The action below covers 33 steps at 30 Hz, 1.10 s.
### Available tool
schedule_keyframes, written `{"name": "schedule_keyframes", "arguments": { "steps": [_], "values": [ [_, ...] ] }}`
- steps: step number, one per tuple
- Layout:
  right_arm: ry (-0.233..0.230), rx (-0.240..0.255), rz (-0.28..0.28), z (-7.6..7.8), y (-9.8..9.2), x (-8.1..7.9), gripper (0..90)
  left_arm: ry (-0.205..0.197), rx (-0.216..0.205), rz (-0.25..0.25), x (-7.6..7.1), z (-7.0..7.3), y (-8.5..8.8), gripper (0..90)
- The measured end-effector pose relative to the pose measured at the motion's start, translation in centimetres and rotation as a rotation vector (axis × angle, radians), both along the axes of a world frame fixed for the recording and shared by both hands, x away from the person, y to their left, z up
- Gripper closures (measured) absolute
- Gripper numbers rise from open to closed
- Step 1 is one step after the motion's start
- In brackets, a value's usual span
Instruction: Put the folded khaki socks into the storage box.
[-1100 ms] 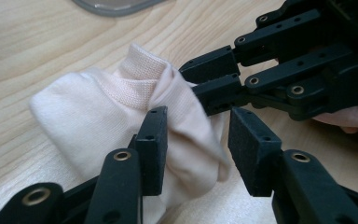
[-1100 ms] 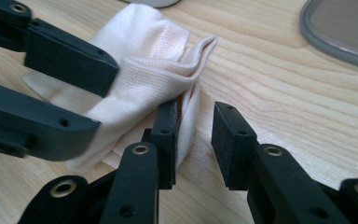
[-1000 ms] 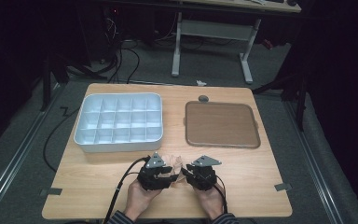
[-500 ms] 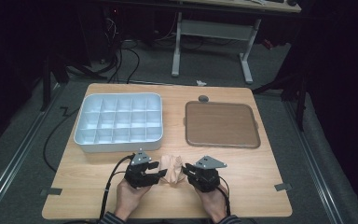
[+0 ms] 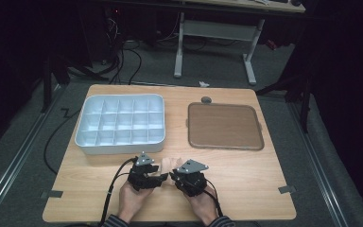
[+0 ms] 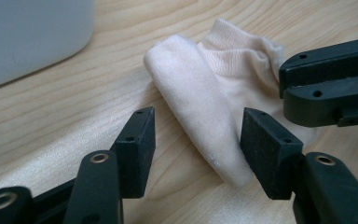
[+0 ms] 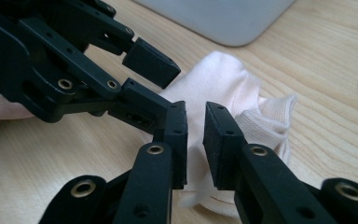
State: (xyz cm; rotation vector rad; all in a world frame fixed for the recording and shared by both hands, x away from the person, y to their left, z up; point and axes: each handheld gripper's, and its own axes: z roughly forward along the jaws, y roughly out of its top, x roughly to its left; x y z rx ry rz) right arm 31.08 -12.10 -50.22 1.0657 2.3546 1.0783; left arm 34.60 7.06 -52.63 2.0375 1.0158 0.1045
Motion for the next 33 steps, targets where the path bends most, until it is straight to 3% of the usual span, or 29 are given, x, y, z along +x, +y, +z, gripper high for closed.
{"name": "schedule_keyframes", "arguments": {
  "steps": [3,7,15,22,23,24,29,33],
  "values": [
    [0.009,-0.022,-0.013,-0.6,0.0,0.3,79.4,-0.001,-0.012,0.026,-0.3,-0.3,-0.5,45.6],
    [0.017,-0.029,-0.055,-1.1,-0.8,0.5,78.8,-0.014,-0.005,0.023,-0.2,-0.3,-0.6,45.6],
    [0.027,-0.051,-0.100,-1.7,-2.2,0.4,78.5,-0.068,0.053,0.005,-0.4,-0.4,-0.7,45.5],
    [0.016,-0.064,-0.098,-2.1,-2.3,0.2,76.7,-0.083,0.077,0.000,-0.6,-0.3,-0.8,44.9],
    [0.013,-0.061,-0.096,-2.2,-2.3,0.1,76.1,-0.100,0.117,-0.026,-0.5,-0.3,-0.6,45.0],
    [0.016,-0.057,-0.096,-2.2,-2.4,0.1,75.5,-0.105,0.122,-0.025,-0.6,-0.3,-0.6,45.1],
    [0.001,-0.045,-0.086,-2.5,-2.7,-0.1,74.8,-0.112,0.108,-0.010,-1.0,-0.4,-0.5,45.5],
    [0.019,-0.035,-0.089,-2.4,-2.7,-0.2,75.0,-0.114,0.115,-0.016,-1.3,-0.4,-0.4,46.4]
  ]
}}
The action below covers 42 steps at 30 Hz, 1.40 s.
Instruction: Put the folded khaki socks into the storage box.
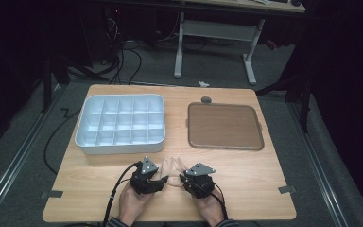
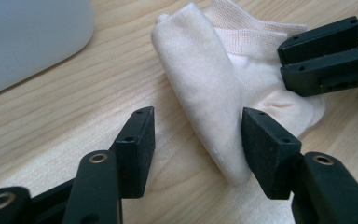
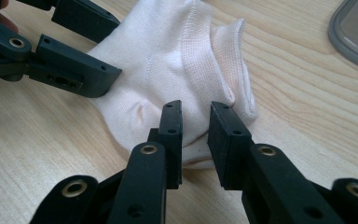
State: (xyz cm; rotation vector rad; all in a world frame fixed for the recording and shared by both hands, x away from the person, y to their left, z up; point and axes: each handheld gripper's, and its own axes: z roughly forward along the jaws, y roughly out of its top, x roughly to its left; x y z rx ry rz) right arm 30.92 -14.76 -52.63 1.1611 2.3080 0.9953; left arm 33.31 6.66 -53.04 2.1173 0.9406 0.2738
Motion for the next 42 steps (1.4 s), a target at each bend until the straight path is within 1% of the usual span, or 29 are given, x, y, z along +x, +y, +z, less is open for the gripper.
{"name": "schedule_keyframes", "arguments": {
  "steps": [3,6,7,8,9,10,11,12,13,15,16,18,20,22,24,26,28,30,31,32,35,38,42],
  "values": [
    [0.002,-0.001,0.008,0.0,0.0,-0.1,75.3,0.017,0.000,-0.002,-0.1,0.1,0.1,47.3],
    [0.001,0.004,0.016,0.0,0.0,-0.2,75.2,0.053,-0.027,0.010,0.1,0.3,0.4,48.1],
    [0.005,0.009,0.015,0.1,0.0,-0.2,75.0,0.068,-0.071,0.038,0.1,0.3,0.3,48.0],
    [0.011,0.013,0.016,0.1,-0.1,-0.2,74.6,0.076,-0.094,0.049,0.2,0.4,0.3,47.6],
    [0.014,0.020,0.020,0.2,-0.1,-0.2,74.2,0.097,-0.125,0.066,0.2,0.5,0.4,47.2],
    [0.014,0.026,0.021,0.3,-0.1,-0.3,74.1,0.085,-0.111,0.052,0.6,0.8,0.8,47.0],
    [0.008,0.026,0.026,0.4,-0.1,-0.3,73.9,0.075,-0.106,0.046,0.8,1.1,1.1,46.7],
    [0.006,0.027,0.029,0.6,0.0,-0.4,73.4,0.061,-0.114,0.053,1.1,1.3,1.3,46.5],
    [-0.003,0.026,0.032,0.8,0.1,-0.4,72.7,0.041,-0.127,0.070,1.5,1.5,1.5,46.5],
    [-0.018,0.032,0.032,1.2,0.1,-0.4,72.3,0.061,-0.146,0.080,2.3,1.7,1.8,46.6],
    [-0.023,0.048,0.029,1.4,0.1,-0.3,72.4,0.071,-0.156,0.078,2.6,1.7,1.8,46.6],
    [-0.031,0.057,0.030,1.8,0.2,-0.3,73.2,0.089,-0.159,0.081,3.2,1.7,1.7,46.9],
    [-0.030,0.054,0.042,1.9,0.5,-0.3,75.8,0.110,-0.162,0.073,3.7,1.6,1.4,47.6],
    [-0.024,0.051,0.053,1.8,0.8,-0.3,78.1,0.119,-0.155,0.066,4.1,1.3,1.1,48.5],
    [-0.016,0.050,0.057,1.7,1.0,-0.2,79.1,0.124,-0.162,0.070,4.3,1.1,0.8,50.4],
    [-0.011,0.061,0.055,1.6,1.2,-0.1,79.1,0.124,-0.174,0.065,4.5,1.1,0.6,55.5],
    [-0.004,0.065,0.052,1.5,1.4,-0.1,79.0,0.121,-0.174,0.060,4.6,1.0,0.4,55.8],
    [0.002,0.062,0.055,1.3,1.7,0.0,79.1,0.136,-0.171,0.063,4.7,0.8,0.3,56.3],
    [0.009,0.061,0.055,1.2,1.9,-0.1,79.2,0.140,-0.167,0.065,4.8,0.7,0.3,56.5],
    [0.006,0.057,0.059,1.1,2.0,0.0,79.5,0.141,-0.167,0.066,4.8,0.7,0.3,56.8],
    [0.012,0.058,0.066,0.8,2.3,0.0,80.5,0.149,-0.168,0.060,4.9,0.6,0.3,59.4],
    [0.027,0.043,0.075,0.5,2.5,0.0,81.1,0.163,-0.172,0.060,5.0,0.4,0.3,61.6],
    [0.033,0.039,0.078,0.3,2.4,0.0,81.4,0.170,-0.162,0.055,5.0,0.2,0.1,64.6]
  ]
}}
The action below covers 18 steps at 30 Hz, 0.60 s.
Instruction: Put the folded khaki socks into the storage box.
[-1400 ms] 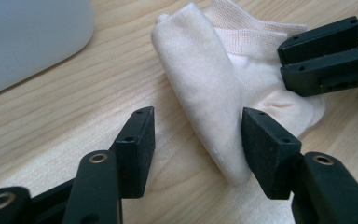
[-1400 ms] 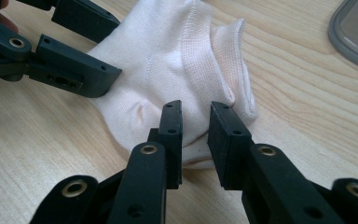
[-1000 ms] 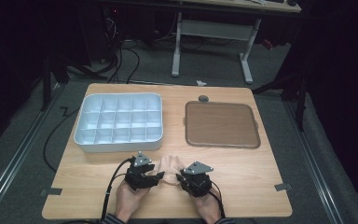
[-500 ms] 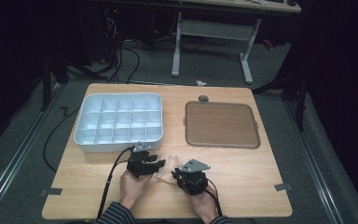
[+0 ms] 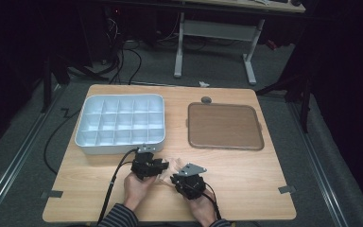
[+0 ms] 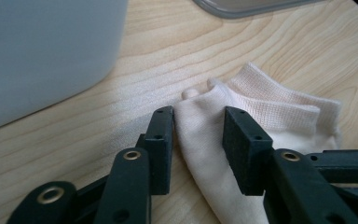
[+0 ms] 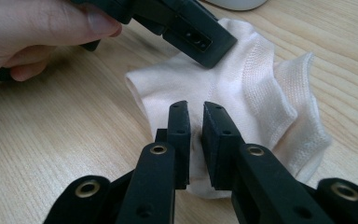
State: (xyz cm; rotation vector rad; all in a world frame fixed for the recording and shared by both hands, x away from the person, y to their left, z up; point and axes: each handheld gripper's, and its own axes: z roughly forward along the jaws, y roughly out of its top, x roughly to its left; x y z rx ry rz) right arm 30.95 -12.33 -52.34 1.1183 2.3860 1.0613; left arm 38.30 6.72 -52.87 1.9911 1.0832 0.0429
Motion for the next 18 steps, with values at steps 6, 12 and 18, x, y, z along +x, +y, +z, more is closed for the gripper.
{"name": "schedule_keyframes", "arguments": {
  "steps": [6,12,18],
  "values": [
    [-0.003,-0.005,0.009,-0.11,0.00,-0.20,81.4,0.003,-0.001,-0.014,-0.04,0.02,0.00,74.1],
    [0.013,0.003,0.015,-0.08,-0.19,-0.57,81.6,0.014,-0.009,-0.034,-0.19,0.09,-0.04,84.0],
    [0.008,0.011,0.016,-0.19,-0.28,-0.86,81.8,0.022,-0.023,-0.044,-0.24,0.30,0.21,85.1]
  ]
}}
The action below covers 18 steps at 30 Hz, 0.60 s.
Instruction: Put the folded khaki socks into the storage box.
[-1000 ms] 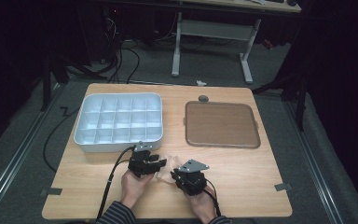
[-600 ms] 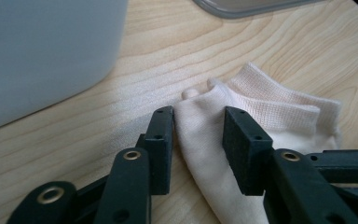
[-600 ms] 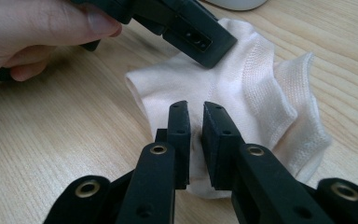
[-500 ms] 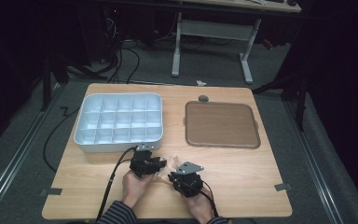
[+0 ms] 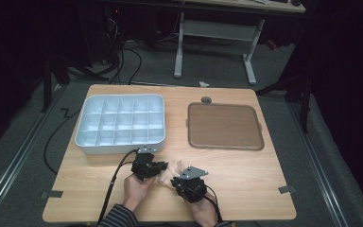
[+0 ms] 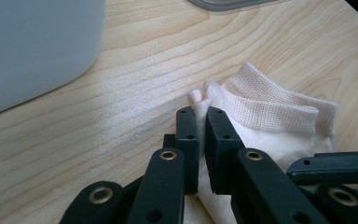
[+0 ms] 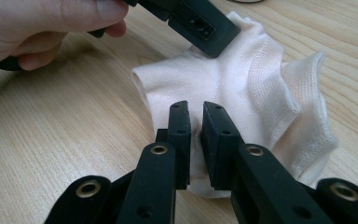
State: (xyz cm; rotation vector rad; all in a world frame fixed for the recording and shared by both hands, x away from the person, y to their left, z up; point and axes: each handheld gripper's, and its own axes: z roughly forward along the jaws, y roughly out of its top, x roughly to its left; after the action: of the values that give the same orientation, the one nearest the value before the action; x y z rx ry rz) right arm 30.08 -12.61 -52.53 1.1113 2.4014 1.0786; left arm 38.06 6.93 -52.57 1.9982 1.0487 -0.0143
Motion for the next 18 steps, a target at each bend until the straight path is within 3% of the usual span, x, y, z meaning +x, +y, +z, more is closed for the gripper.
{"name": "schedule_keyframes", "arguments": {
  "steps": [9,12,14,16,18],
  "values": [
    [0.012,-0.027,0.035,0.3,0.2,-0.2,82.8,-0.006,-0.030,-0.016,-0.7,0.7,0.6,85.2],
    [-0.007,-0.012,0.022,0.6,0.0,-0.3,76.0,-0.002,-0.042,-0.017,-0.8,0.8,0.9,85.2],
    [-0.034,0.025,-0.007,1.0,-0.3,-0.2,72.4,0.001,-0.045,-0.014,-0.8,0.7,1.0,85.2],
    [-0.025,0.047,-0.015,1.5,-0.5,0.3,73.2,0.001,-0.041,-0.017,-0.8,0.6,1.0,85.3],
    [-0.022,0.038,-0.021,1.8,-0.4,0.8,77.4,0.004,-0.049,-0.016,-0.9,0.7,1.1,85.3]
  ]
}}
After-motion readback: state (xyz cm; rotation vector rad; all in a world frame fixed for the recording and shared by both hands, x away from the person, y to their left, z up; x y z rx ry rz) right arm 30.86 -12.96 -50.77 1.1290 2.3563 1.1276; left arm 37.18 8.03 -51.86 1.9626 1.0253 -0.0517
